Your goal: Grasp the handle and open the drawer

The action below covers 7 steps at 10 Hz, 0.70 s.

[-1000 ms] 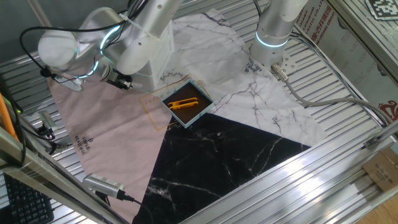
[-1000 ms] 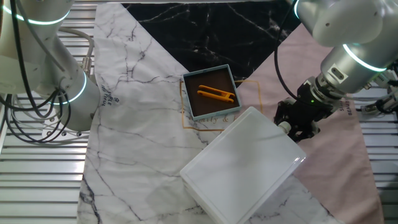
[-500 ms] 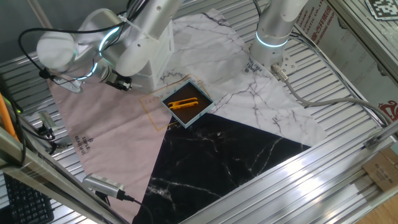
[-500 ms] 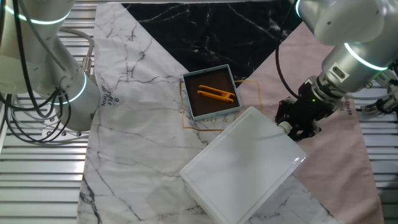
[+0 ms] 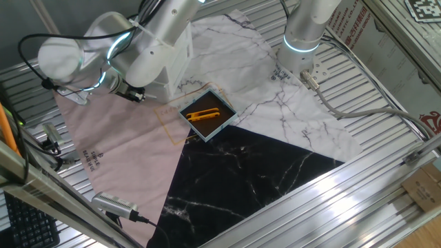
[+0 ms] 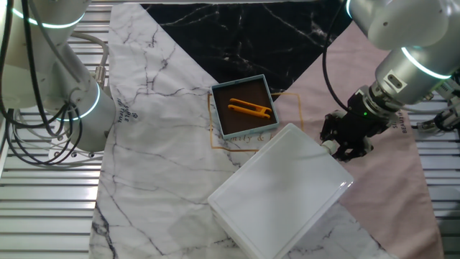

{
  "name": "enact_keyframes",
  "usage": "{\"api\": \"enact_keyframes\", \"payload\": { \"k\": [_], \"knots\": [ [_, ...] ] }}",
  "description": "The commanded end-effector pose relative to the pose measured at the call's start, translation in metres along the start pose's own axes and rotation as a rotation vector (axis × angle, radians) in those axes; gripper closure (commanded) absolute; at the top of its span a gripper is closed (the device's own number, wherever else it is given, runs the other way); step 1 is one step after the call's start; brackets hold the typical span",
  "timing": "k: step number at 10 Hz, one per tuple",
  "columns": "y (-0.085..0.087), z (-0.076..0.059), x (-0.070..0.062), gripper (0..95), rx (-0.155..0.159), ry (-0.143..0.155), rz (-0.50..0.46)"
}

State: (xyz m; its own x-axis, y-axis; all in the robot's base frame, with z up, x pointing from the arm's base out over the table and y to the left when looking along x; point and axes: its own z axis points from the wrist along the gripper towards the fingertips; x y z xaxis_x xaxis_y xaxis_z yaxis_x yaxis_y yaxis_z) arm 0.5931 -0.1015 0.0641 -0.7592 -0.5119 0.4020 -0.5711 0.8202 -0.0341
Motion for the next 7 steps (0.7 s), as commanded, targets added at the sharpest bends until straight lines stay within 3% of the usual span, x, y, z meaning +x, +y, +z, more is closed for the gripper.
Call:
{"api": "enact_keyframes", "payload": {
  "k": [1,7],
  "knots": [
    [-0.0002,-0.0012,-0.0007,95.0,-0.002,0.001,0.0],
    [0.0006,-0.0021,-0.0057,95.0,-0.003,0.003,0.001]
  ]
}}
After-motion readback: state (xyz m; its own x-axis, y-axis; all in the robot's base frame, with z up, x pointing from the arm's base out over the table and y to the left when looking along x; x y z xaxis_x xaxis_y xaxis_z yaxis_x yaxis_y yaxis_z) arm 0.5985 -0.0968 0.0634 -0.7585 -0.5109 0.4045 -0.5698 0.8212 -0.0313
